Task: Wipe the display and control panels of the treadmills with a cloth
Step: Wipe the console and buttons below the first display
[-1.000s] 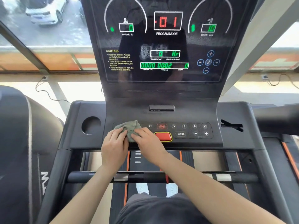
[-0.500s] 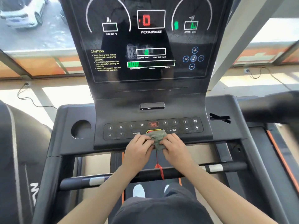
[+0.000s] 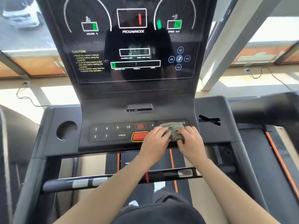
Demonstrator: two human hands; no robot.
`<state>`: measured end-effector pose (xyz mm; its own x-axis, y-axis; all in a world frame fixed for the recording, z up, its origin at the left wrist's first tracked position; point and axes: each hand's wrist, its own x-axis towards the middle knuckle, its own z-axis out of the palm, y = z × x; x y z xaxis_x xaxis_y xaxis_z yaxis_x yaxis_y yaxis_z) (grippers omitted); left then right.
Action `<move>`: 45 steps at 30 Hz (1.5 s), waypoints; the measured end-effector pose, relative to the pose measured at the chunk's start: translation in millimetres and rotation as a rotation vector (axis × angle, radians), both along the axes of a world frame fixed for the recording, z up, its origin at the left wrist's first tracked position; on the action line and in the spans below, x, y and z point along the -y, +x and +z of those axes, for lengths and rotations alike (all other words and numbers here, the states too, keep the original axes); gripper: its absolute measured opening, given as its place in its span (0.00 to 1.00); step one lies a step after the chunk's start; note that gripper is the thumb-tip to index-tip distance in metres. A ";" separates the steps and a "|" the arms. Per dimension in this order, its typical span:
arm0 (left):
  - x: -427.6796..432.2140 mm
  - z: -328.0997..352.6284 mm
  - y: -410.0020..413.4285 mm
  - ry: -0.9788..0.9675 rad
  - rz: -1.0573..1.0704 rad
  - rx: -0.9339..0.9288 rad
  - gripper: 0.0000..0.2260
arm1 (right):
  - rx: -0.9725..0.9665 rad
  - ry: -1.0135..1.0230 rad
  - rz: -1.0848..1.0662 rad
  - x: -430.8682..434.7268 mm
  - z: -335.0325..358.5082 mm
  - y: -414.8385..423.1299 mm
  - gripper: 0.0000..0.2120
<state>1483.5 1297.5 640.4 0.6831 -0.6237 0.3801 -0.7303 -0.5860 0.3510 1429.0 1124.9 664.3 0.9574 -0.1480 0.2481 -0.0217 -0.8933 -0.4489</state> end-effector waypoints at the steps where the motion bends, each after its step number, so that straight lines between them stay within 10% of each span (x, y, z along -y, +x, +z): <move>1: 7.3 1.0 2.4 0.017 0.002 0.002 0.12 | 0.004 0.010 0.015 8.1 0.4 0.6 0.12; 15: 50.3 50.5 114.2 0.212 0.019 0.168 0.04 | -0.028 -0.133 0.143 56.7 29.9 110.4 0.12; 29: 63.2 39.7 66.2 0.173 -0.215 -0.321 0.09 | -0.162 0.003 -0.098 64.0 18.0 11.0 0.15; 45: 62.8 46.8 106.5 0.121 -0.147 -0.178 0.04 | -0.221 -0.019 0.020 63.9 31.8 65.3 0.09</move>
<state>1589.9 1234.8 687.1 0.6313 -0.7548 0.1783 -0.7437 -0.5238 0.4154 1494.3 1061.0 696.1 0.9915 -0.1256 0.0343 -0.0999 -0.9030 -0.4178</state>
